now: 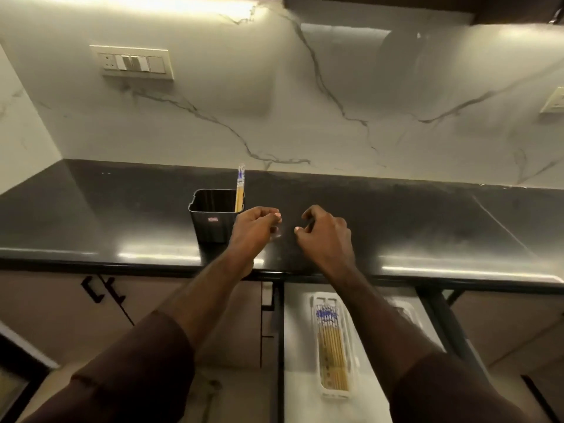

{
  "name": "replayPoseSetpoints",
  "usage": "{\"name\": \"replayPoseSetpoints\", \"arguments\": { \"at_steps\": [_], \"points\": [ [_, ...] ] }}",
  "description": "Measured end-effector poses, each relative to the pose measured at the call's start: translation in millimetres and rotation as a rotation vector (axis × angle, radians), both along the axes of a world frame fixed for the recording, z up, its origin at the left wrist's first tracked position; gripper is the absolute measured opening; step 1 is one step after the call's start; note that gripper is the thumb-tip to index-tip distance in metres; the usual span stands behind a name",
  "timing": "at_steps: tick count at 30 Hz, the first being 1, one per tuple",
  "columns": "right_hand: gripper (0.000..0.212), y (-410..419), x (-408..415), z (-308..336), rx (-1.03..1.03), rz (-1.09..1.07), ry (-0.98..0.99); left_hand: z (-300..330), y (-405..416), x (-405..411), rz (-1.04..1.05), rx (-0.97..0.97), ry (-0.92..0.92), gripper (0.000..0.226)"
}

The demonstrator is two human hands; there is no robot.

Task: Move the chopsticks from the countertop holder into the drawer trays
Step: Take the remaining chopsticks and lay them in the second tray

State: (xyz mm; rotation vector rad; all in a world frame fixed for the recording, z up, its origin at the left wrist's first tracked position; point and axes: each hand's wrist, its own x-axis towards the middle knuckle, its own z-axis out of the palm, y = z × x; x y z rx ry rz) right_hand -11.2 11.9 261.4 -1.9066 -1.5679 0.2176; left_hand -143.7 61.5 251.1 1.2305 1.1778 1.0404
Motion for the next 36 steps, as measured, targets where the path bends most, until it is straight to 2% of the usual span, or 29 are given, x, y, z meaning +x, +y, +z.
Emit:
{"name": "replayPoseSetpoints", "arguments": {
  "at_steps": [6,15,23,29,36],
  "points": [
    [0.033,51,-49,3,-0.011,0.005,-0.012,-5,65,-53,0.030,-0.015,-0.035,0.015],
    [0.032,78,-62,4,-0.054,-0.008,-0.029,-17,97,-63,0.027,-0.060,-0.085,0.018],
    [0.032,98,-64,4,-0.032,0.036,-0.007,-19,117,-65,0.059,-0.016,-0.030,0.017],
    [0.037,126,-63,-13,-0.084,0.049,-0.004,-21,168,-62,0.085,0.009,0.043,0.014],
    [0.035,181,-61,-32,-0.130,-0.025,0.017,-33,243,-49,0.092,0.070,0.175,0.028]
  ]
}}
